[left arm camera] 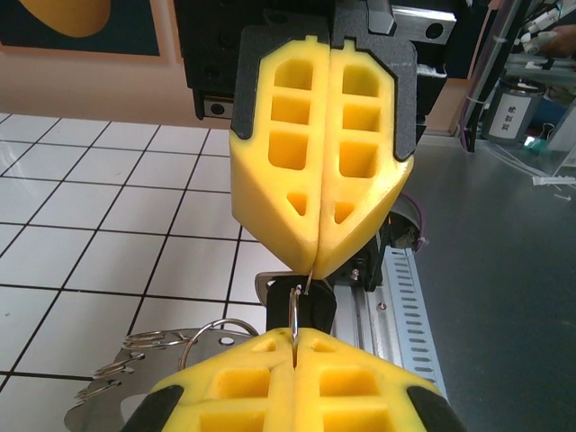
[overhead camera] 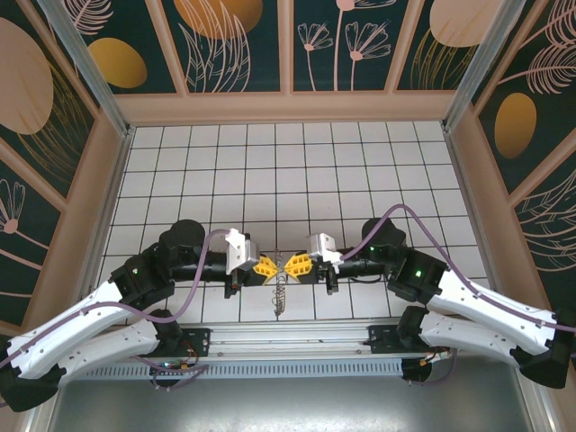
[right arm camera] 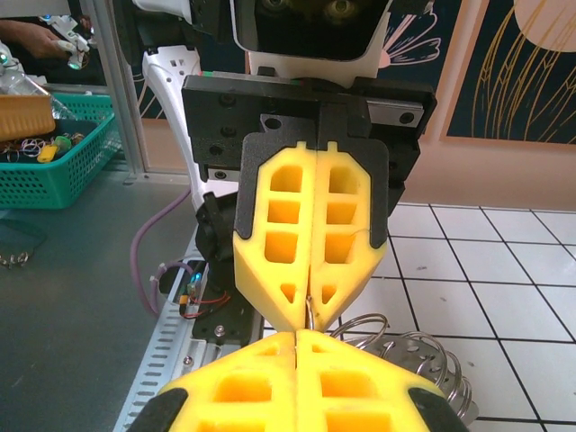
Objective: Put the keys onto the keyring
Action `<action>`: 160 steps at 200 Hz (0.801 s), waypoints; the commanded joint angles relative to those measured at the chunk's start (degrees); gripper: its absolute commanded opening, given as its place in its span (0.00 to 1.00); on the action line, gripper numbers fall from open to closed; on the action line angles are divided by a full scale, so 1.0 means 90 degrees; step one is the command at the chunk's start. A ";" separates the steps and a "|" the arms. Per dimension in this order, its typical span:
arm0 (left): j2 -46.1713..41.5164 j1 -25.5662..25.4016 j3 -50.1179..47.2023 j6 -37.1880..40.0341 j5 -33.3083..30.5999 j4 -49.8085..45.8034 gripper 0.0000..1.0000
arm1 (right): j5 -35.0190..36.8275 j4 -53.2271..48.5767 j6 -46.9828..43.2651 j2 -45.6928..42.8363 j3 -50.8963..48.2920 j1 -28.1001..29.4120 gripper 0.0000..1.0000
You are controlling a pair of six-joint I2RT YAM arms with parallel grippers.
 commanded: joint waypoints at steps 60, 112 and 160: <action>-0.0105 -0.0042 -0.0009 0.0063 0.0094 0.0268 0.00 | 0.0138 0.0282 -0.0018 -0.0188 0.0048 0.0047 0.00; -0.0122 -0.0041 0.0013 0.0056 0.0101 0.0260 0.00 | 0.0077 0.0332 0.0002 -0.0072 0.0067 0.0047 0.00; -0.0132 -0.0038 0.0006 0.0063 0.0103 0.0269 0.00 | 0.0067 0.0370 0.0011 -0.0044 0.0068 0.0047 0.00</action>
